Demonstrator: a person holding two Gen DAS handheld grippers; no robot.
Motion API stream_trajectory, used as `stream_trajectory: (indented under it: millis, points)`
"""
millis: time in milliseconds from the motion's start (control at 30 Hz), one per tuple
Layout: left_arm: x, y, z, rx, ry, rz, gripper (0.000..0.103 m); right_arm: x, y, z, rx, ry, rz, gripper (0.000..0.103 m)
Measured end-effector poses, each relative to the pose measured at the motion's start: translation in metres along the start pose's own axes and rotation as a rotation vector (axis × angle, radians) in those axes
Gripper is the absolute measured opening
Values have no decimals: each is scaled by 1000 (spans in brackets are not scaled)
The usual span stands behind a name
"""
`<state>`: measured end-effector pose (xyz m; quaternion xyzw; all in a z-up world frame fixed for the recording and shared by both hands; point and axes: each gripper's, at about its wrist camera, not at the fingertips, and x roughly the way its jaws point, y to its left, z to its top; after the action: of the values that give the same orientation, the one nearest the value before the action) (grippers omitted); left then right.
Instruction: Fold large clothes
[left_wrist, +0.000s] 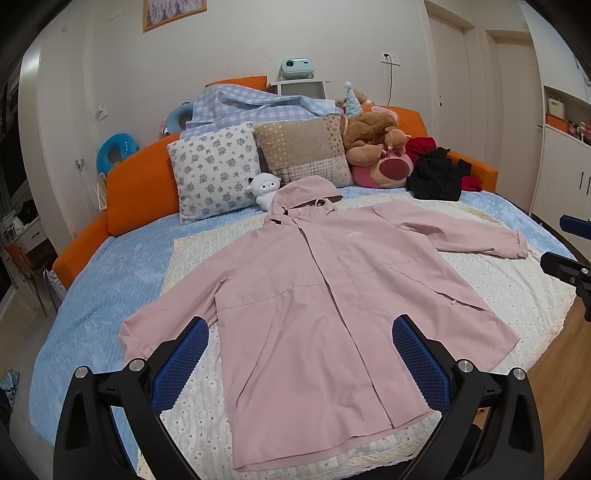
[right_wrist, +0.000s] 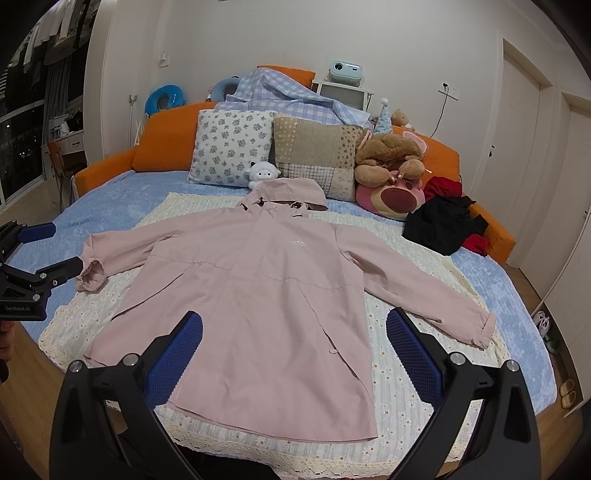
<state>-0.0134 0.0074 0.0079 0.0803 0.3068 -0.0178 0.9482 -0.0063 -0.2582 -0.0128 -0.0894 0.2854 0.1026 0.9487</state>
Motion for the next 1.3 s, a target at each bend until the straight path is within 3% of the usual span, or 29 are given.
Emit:
stream_trajectory:
  millis: [467,600,867,1100,1300]
  points:
    - [3,4,-2,-7,4,2,101,7,4,-1,-7,11,9,99]
    - [9,16,-11,-31,13,6,101,13,10,1,-36,-25,30,98]
    - [39,78,-48,-122,56,80,101,53,53,19,-84,-73,132,98]
    - [75,150,-91,-238,76,100,101,115,131,50,-168,-98,352,95]
    - [145,228,-135,-329,216,217,101,171,207,76,-225,-58,414,87]
